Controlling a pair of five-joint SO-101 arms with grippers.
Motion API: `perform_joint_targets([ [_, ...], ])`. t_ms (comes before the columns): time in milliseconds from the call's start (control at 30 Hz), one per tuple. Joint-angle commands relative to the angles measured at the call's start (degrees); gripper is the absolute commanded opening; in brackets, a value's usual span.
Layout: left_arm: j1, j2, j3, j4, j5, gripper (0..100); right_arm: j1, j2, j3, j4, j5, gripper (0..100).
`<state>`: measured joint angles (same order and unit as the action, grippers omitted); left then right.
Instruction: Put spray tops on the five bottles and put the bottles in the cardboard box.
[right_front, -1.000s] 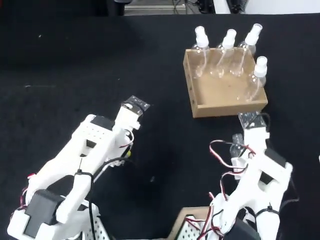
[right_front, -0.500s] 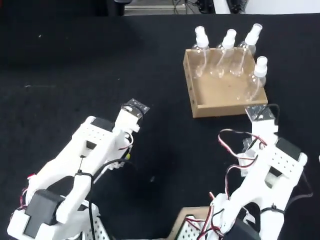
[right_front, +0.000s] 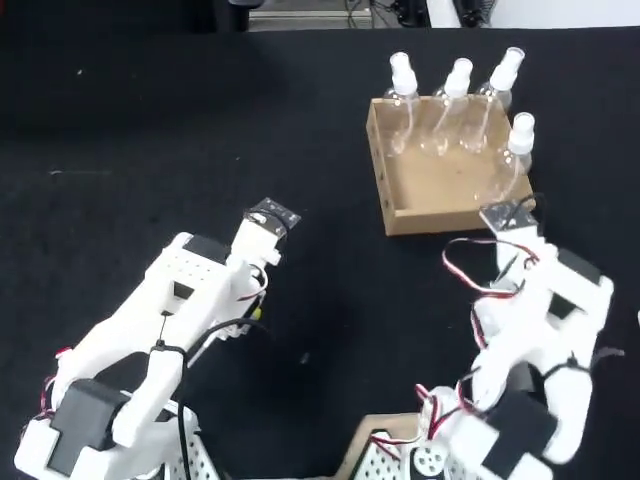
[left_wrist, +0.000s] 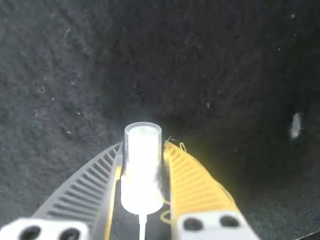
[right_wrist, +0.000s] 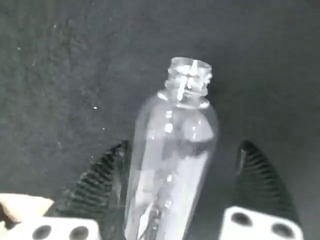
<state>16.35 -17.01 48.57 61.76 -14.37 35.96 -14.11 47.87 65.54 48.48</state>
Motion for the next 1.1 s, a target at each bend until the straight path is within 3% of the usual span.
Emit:
perform_joint_targets([
  [0, 0.7, -2.4, -0.7, 0.4, -0.2, 4, -2.1, 1.9, -3.4, 0.4, 0.5, 27.2],
  [133, 0.7, -2.4, -0.7, 0.4, -0.2, 4, -2.1, 4.1, -3.6, 0.3, 0.2, 23.7],
  [233, 0.8, -2.5, -0.9, 0.4, -0.2, 4, -1.8, 4.3, -3.7, 0.3, 0.2, 2.4],
  [433, 0.4, -3.2, -4.4, 3.0, -0.2, 4, -5.3, -4.4, -9.4, 4.7, -4.3, 1.0],
  [600, 0.2, -3.2, -15.7, 14.7, -0.2, 4, -16.8, -20.8, -13.1, 12.7, -14.4, 1.0],
  [733, -4.9, -3.2, -26.3, 20.2, -0.2, 4, -27.9, -32.9, -14.7, 12.4, -25.1, 1.0],
  [900, -12.4, -3.2, -37.7, 21.2, -0.2, 4, -40.7, -36.4, -13.3, 2.6, -34.8, 1.1],
  [1067, -16.2, -3.2, -41.6, 20.7, -0.4, 4, -53.5, -36.4, -5.7, -12.2, -39.1, 1.1],
])
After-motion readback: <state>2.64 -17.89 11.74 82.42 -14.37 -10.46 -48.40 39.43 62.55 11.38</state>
